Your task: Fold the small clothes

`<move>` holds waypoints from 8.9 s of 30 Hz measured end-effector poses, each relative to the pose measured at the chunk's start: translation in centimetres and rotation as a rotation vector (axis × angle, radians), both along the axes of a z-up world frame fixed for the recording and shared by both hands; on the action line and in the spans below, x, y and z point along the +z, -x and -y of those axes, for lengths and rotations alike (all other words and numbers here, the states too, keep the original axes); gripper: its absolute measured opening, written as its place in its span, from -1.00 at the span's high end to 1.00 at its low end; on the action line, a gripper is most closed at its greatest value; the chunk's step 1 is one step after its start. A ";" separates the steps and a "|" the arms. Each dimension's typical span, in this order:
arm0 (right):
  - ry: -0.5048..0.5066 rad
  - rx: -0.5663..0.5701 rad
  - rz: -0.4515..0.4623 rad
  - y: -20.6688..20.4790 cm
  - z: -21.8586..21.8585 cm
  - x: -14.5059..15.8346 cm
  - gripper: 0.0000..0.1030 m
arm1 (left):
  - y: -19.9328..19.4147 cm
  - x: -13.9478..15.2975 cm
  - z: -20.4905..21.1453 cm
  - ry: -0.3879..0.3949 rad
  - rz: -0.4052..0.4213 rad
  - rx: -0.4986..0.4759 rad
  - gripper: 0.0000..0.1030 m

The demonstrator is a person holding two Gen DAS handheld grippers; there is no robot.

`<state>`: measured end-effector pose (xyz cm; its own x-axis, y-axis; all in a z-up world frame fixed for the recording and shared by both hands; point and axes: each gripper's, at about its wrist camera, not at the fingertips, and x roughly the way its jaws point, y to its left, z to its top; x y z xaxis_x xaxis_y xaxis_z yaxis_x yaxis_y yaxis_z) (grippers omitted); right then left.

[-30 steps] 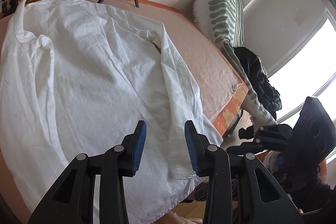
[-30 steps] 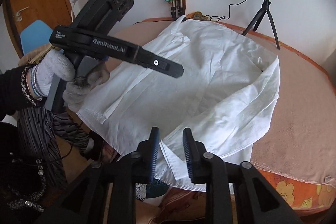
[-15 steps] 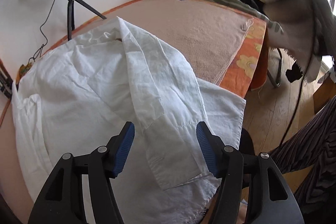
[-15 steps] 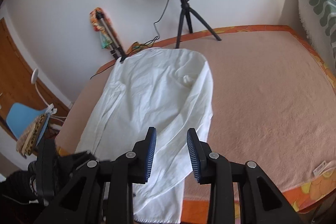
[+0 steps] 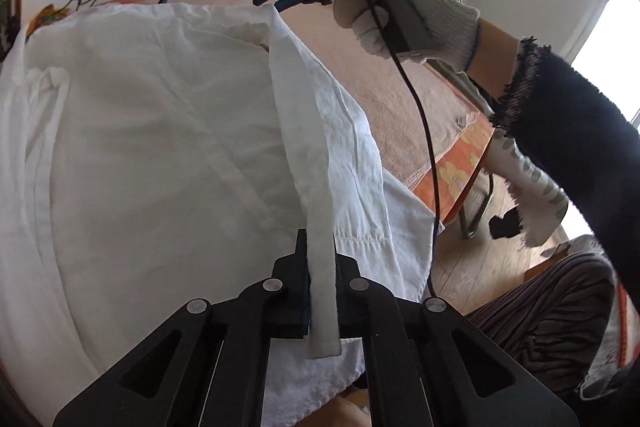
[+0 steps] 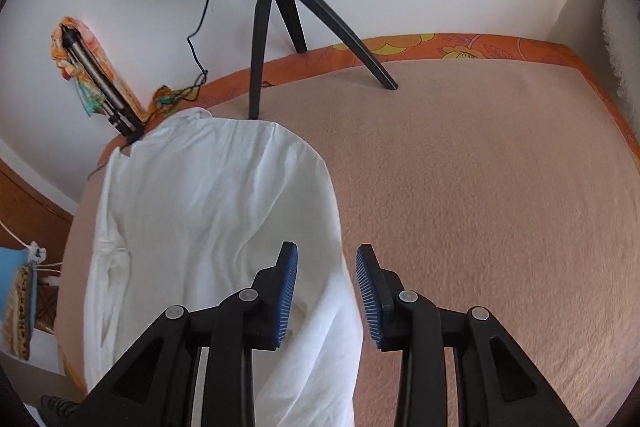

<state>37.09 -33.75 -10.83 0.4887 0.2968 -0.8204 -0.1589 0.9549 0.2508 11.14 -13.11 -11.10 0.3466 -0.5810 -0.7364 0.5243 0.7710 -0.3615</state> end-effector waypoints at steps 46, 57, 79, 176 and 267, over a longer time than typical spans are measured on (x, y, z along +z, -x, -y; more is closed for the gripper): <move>0.028 0.167 -0.027 11.1 -5.2 -0.2 1.00 | 0.4 -2.3 -4.6 0.138 -0.167 0.100 0.60; -0.034 0.059 -0.066 10.2 -1.7 -0.8 0.29 | 1.7 -2.6 -7.1 0.168 -0.197 0.127 0.79; -0.061 0.142 -0.002 19.1 -1.5 0.4 1.00 | 2.3 -2.1 -5.4 0.415 -0.315 0.076 0.96; 0.062 0.241 0.120 29.9 -9.3 2.3 0.27 | -3.4 2.8 -13.9 0.289 -0.126 0.239 0.49; 0.163 0.377 0.283 36.2 -10.2 -2.4 -0.08 | -13.1 -1.7 -9.7 0.095 -0.098 0.362 0.98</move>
<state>0.87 -23.56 -13.22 0.5825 0.3747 -0.7213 -0.5409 0.8411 0.0001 24.25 -3.43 -12.83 0.4725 -0.5014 -0.7248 0.1842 0.8604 -0.4751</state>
